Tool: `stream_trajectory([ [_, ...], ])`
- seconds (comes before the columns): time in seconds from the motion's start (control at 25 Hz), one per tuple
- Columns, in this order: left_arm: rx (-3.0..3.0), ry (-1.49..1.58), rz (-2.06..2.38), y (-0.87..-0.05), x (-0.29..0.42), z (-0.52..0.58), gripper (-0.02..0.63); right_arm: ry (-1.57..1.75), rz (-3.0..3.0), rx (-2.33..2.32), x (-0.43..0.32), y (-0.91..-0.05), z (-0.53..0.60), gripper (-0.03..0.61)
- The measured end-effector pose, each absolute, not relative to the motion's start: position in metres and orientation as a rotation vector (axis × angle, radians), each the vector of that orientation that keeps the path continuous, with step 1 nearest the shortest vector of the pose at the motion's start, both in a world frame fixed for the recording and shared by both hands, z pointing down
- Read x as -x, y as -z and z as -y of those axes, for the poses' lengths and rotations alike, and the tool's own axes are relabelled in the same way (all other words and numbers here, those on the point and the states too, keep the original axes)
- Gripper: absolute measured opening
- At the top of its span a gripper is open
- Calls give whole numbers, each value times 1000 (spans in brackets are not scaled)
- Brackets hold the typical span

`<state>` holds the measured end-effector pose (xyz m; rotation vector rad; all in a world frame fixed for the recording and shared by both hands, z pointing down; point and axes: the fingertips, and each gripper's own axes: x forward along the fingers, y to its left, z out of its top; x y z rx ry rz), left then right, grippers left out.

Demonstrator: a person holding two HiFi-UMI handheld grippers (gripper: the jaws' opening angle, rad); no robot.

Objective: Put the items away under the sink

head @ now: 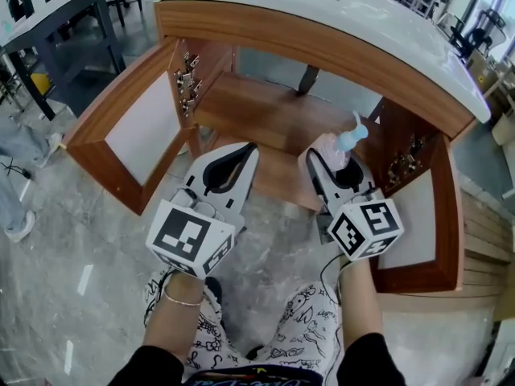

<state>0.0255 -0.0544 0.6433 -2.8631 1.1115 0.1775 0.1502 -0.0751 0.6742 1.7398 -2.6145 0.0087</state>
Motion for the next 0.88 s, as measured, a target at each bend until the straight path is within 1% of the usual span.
stream_trajectory([
  [0.52, 2917, -222, -1087, -639, -12, 57, 8, 6, 2590, -1747, -149, -670, 107, 212],
  [0.88, 2959, -186, -1026, -648, -24, 61, 8, 17, 2537, -1738, -151, -675, 125, 212],
])
